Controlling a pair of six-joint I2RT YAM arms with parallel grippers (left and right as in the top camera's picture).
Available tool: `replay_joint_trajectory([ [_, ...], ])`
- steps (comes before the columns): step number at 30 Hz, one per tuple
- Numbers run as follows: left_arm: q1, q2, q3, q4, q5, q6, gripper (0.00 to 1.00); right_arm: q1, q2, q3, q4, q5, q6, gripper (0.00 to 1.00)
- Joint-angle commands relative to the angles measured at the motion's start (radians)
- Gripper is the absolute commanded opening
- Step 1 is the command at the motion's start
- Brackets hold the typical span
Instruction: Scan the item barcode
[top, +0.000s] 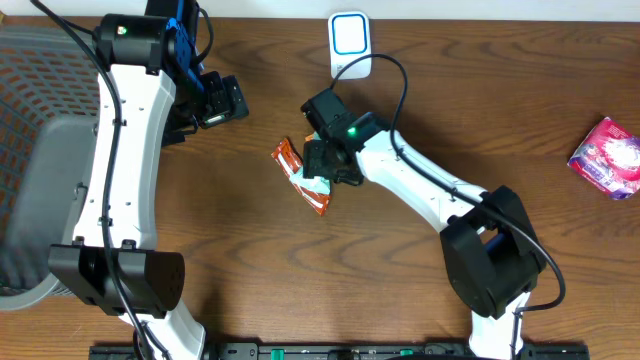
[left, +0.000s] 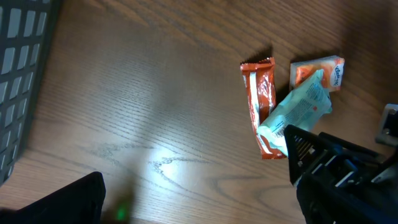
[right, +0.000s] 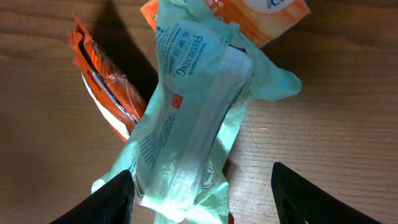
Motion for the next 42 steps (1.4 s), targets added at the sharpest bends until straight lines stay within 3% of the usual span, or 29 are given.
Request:
replay_joint_trajectory([
  [1, 0.003, 0.009, 0.002, -0.006, -0.006, -0.002, 0.98, 0.020, 0.051, -0.003, 0.020, 0.085, -0.005, 0.66],
  [8, 0.003, 0.009, 0.002, -0.006, -0.006, -0.002, 0.98, 0.014, 0.091, 0.000, -0.027, 0.104, -0.061, 0.50],
  [17, 0.003, 0.009, 0.002, -0.006, -0.006, -0.002, 0.98, -0.055, -0.047, 0.045, -0.395, 0.317, -0.061, 0.52],
  [24, 0.003, 0.009, 0.002, -0.006, -0.006, -0.002, 0.98, -0.066, -0.093, 0.043, -0.393, 0.300, -0.087, 0.54],
  [27, 0.003, 0.009, 0.002, -0.006, -0.006, -0.002, 0.98, -0.053, -0.089, 0.038, -0.284, 0.157, -0.278, 0.55],
  [30, 0.003, 0.009, 0.002, -0.006, -0.006, -0.002, 0.98, -0.023, -0.076, 0.038, -0.216, 0.111, -0.460, 0.63],
  [36, 0.003, 0.009, 0.002, -0.005, -0.006, -0.002, 0.98, 0.039, -0.017, 0.034, -0.228, 0.282, -0.612, 0.63],
  [42, 0.003, 0.009, 0.002, -0.006, -0.006, -0.002, 0.98, 0.064, 0.031, 0.010, -0.231, 0.285, -0.762, 0.65],
])
